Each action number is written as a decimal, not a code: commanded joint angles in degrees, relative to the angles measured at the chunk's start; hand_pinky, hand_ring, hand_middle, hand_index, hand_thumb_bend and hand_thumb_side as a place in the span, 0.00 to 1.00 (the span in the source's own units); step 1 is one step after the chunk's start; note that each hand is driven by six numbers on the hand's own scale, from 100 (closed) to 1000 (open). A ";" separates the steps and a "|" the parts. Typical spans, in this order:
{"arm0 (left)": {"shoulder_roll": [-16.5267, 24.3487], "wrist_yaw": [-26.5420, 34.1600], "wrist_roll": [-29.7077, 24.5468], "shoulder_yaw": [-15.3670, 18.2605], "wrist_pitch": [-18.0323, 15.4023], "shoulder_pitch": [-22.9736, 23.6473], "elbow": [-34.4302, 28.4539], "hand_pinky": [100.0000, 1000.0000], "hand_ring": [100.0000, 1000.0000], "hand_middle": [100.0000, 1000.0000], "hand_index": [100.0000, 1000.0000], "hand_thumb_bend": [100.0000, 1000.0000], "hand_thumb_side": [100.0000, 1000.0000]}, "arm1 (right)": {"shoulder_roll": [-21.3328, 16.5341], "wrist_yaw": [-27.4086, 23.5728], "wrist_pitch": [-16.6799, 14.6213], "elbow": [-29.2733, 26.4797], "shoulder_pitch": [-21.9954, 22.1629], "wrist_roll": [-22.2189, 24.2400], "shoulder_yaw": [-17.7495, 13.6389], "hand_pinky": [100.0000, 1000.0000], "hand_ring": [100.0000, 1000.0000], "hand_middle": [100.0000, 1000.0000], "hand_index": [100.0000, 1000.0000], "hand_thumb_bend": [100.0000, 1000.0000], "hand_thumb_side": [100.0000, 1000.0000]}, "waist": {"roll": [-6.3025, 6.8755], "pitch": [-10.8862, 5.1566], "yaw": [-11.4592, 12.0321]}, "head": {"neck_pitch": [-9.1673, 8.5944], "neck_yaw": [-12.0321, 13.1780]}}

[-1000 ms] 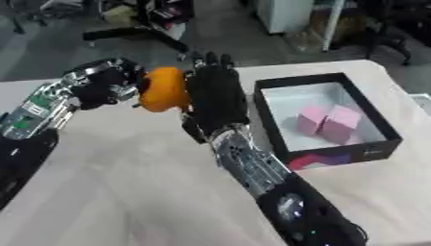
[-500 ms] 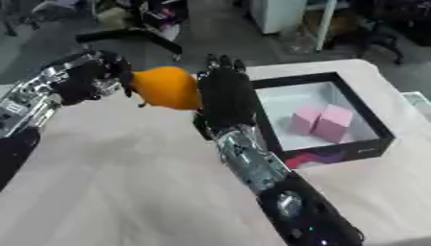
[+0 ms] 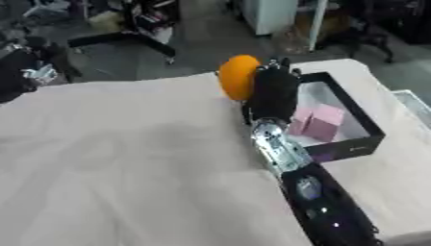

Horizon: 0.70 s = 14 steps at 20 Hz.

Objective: Pick up the objects with one hand, pass them to the other hand, and then place them into the box on the other side of the table.

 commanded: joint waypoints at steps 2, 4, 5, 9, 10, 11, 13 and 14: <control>2.43 -0.31 2.46 4.64 -1.20 2.99 -4.47 0.70 0.46 0.43 0.57 0.11 0.23 | -4.40 -4.01 5.29 6.66 -2.72 0.71 -4.54 0.53 0.71 0.65 0.56 0.00 0.35 | -0.16 -1.40 0.37 | -1.29 -0.82; 2.10 -2.03 4.04 7.25 -2.33 5.75 -6.98 0.73 0.51 0.49 0.64 0.34 0.35 | -6.15 -6.89 5.62 10.35 -3.65 5.51 -5.10 0.80 0.81 0.79 0.91 0.11 0.53 | -0.23 -1.43 0.65 | -1.33 -0.94; 1.87 -3.81 4.73 8.72 -3.19 7.27 -8.50 0.74 0.53 0.52 0.66 0.43 0.39 | -7.14 -7.83 5.41 11.65 -4.16 8.85 -5.00 0.92 0.84 0.83 0.99 0.21 0.56 | -0.28 -1.44 0.74 | -1.36 -0.93; -0.54 -12.52 8.47 15.23 -6.15 13.63 -13.94 0.76 0.58 0.57 0.71 0.64 0.49 | -11.40 -4.88 2.98 13.54 -5.95 23.00 -4.81 1.00 0.91 0.92 1.00 0.44 0.59 | -0.67 -1.53 1.22 | -1.37 -1.08; -1.32 -13.83 9.73 16.83 -6.25 15.33 -15.01 0.76 0.58 0.57 0.71 0.67 0.50 | -12.52 -3.01 2.24 12.99 -6.31 26.56 -5.05 1.00 0.92 0.93 1.00 0.47 0.60 | -0.78 -1.54 1.33 | -1.44 -1.06; -2.13 -15.02 10.96 18.34 -6.16 16.97 -16.07 0.76 0.58 0.57 0.71 0.68 0.50 | -13.59 -0.81 1.47 12.01 -6.54 29.97 -5.35 1.00 0.92 0.93 1.00 0.47 0.62 | -0.87 -1.55 1.41 | -1.42 -0.98; -3.70 -17.35 13.23 20.97 -5.59 19.72 -18.05 0.76 0.58 0.57 0.71 0.64 0.52 | -15.14 4.14 0.10 8.95 -6.52 35.54 -6.33 1.00 0.91 0.93 1.00 0.12 0.55 | -1.06 -1.57 1.47 | -1.15 -0.77; -4.55 -18.62 14.49 22.25 -5.19 20.91 -18.89 0.76 0.58 0.57 0.71 0.66 0.50 | -15.70 6.72 -0.41 6.99 -6.19 37.40 -7.01 1.00 0.90 0.92 1.00 0.45 0.53 | -1.16 -1.55 1.48 | -1.15 -0.68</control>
